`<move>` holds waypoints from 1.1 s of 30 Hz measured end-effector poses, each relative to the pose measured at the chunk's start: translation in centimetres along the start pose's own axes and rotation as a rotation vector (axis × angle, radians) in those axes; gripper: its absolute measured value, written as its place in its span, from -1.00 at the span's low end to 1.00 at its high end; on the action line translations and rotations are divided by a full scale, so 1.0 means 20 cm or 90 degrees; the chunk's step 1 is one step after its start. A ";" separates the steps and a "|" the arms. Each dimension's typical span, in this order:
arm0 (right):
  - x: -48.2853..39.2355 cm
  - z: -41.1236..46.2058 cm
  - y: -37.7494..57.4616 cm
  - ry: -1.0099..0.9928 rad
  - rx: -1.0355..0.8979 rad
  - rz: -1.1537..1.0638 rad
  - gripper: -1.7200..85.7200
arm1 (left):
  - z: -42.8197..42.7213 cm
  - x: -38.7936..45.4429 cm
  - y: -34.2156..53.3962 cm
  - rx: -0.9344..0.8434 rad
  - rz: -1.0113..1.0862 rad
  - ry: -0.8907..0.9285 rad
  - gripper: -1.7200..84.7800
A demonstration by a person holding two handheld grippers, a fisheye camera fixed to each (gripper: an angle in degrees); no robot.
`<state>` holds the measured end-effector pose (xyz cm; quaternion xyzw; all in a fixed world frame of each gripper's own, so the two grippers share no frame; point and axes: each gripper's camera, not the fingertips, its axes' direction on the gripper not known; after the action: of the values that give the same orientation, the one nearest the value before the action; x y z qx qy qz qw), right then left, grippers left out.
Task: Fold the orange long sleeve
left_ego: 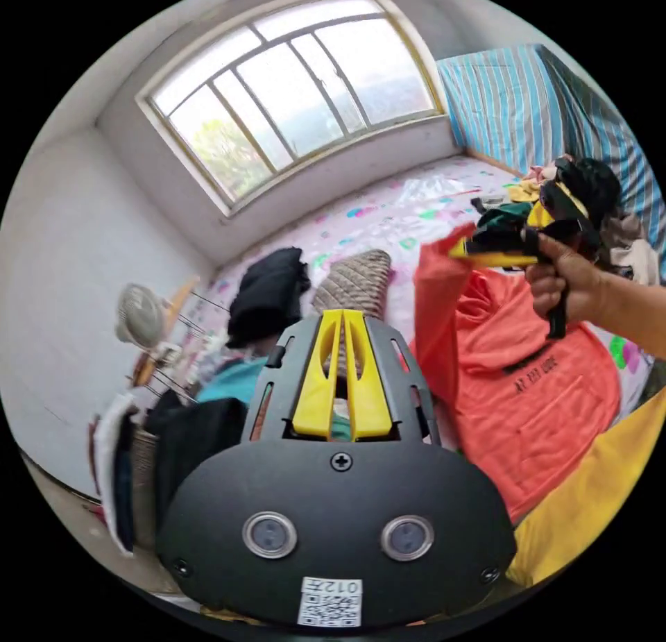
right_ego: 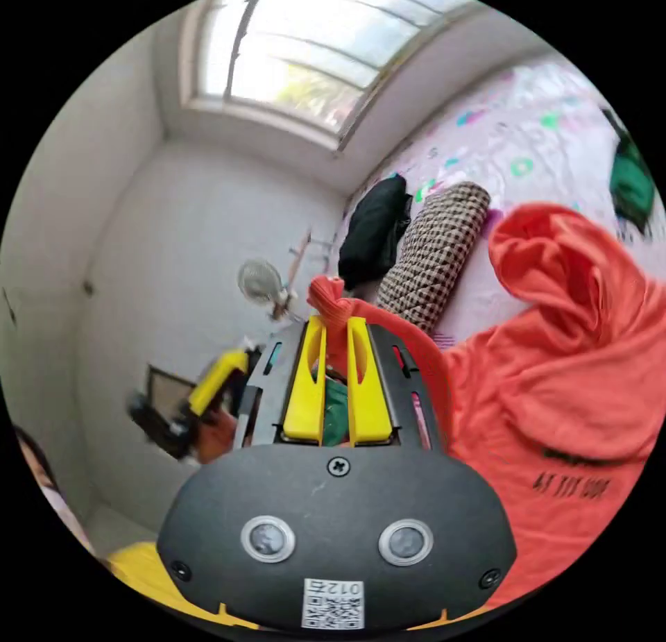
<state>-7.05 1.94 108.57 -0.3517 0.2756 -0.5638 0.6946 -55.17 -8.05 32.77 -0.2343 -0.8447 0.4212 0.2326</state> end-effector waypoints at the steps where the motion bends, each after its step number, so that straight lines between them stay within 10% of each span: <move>1: 0.12 -0.13 0.00 -0.045 0.046 0.102 -0.90 | 0.17 0.07 0.06 -0.053 0.009 0.040 -0.95; 8: 0.61 -0.81 0.17 -0.083 0.218 0.345 -0.91 | 1.14 0.56 0.39 -0.301 0.004 0.227 -0.95; 33: 1.69 -1.55 0.56 0.075 0.378 0.559 -0.87 | 2.06 0.97 0.13 -0.350 -0.008 0.191 -0.95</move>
<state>-17.46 -35.20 81.44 0.0412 0.2639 -0.2928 0.9181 -94.11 -19.93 12.25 -0.3426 -0.8848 0.1362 0.2851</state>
